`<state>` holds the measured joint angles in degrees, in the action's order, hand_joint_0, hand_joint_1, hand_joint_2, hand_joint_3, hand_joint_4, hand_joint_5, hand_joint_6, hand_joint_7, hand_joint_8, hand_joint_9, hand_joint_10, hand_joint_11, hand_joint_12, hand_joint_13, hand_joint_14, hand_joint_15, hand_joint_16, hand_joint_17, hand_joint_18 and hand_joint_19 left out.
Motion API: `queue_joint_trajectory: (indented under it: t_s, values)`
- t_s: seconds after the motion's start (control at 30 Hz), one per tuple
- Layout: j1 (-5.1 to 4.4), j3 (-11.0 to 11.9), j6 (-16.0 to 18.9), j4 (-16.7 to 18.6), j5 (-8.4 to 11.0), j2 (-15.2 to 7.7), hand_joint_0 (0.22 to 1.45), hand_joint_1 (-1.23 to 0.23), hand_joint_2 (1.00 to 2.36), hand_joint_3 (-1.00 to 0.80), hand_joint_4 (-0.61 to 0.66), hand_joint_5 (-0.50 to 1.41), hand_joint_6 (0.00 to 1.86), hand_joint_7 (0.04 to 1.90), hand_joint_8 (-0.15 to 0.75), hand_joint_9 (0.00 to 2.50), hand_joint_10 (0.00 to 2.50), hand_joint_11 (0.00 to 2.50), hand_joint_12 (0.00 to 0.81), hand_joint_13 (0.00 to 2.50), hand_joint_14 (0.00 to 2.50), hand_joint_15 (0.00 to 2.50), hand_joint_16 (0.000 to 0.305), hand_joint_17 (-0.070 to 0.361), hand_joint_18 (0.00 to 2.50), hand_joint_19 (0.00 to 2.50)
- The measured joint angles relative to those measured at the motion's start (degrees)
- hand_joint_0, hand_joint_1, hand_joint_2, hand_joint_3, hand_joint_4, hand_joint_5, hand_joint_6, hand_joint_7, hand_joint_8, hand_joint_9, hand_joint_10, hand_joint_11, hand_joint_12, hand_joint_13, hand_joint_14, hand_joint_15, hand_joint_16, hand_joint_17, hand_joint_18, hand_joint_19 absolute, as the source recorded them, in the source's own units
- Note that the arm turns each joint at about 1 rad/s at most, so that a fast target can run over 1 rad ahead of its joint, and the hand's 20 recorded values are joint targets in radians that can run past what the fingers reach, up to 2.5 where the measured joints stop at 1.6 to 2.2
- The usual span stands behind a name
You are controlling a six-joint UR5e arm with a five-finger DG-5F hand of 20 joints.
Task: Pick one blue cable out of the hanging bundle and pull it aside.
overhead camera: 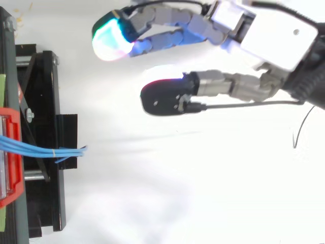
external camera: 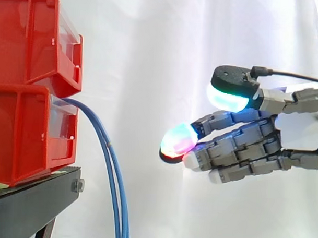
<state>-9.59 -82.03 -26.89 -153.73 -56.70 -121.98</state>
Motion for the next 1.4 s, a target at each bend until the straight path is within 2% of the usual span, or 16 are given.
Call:
queue_joint_trajectory:
  t_s: [0.2, 0.3, 0.43, 0.63, 0.83, 1.13, 1.27, 1.4]
  values:
    - [-0.54, 0.66, -0.21, 4.90, -3.05, -3.95, 0.50, -0.49, 1.00, -0.49, 0.24, -0.15, 0.50, 0.77, 0.239, 0.53, 0.00, 0.00, 0.332, 0.16, 0.00, 0.03, 0.051, 0.114, 0.12, 0.21]
    - [-0.82, 1.62, 1.32, 6.35, -4.86, -5.79, 0.50, -0.49, 1.00, -0.50, 0.24, -0.15, 0.50, 0.77, 0.240, 0.53, 0.00, 0.00, 0.332, 0.16, 0.00, 0.03, 0.051, 0.114, 0.12, 0.20]
    - [-1.29, 2.71, 2.37, 7.14, -6.47, -6.90, 0.50, -0.49, 1.00, -0.50, 0.24, -0.15, 0.50, 0.77, 0.239, 0.53, 0.00, 0.00, 0.334, 0.14, 0.00, 0.03, 0.051, 0.116, 0.10, 0.21]
    - [-2.26, 3.46, 2.62, 8.08, -7.07, -7.64, 0.50, -0.49, 1.00, -0.49, 0.25, -0.15, 0.50, 0.78, 0.238, 0.53, 0.00, 0.00, 0.335, 0.14, 0.00, 0.04, 0.052, 0.116, 0.10, 0.21]
    - [-3.20, 5.85, 3.95, 8.52, -7.10, -9.82, 0.50, -0.49, 1.00, -0.49, 0.25, -0.14, 0.50, 0.78, 0.240, 0.53, 0.00, 0.00, 0.336, 0.14, 0.00, 0.03, 0.052, 0.116, 0.10, 0.21]
    - [-3.24, 6.52, 8.32, 9.03, -7.34, -12.34, 0.50, -0.50, 1.00, -0.49, 0.25, -0.14, 0.50, 0.78, 0.243, 0.54, 0.00, 0.01, 0.336, 0.14, 0.00, 0.03, 0.049, 0.110, 0.09, 0.21]
    - [-2.91, 6.74, 10.31, 9.60, -8.04, -13.36, 0.50, -0.50, 1.00, -0.49, 0.25, -0.14, 0.50, 0.79, 0.245, 0.54, 0.00, 0.01, 0.337, 0.14, 0.00, 0.03, 0.048, 0.109, 0.09, 0.21]
    - [-2.49, 6.79, 10.84, 10.10, -8.81, -13.74, 0.50, -0.50, 1.00, -0.49, 0.26, -0.14, 0.50, 0.79, 0.244, 0.55, 0.00, 0.01, 0.336, 0.15, 0.00, 0.03, 0.049, 0.109, 0.10, 0.22]
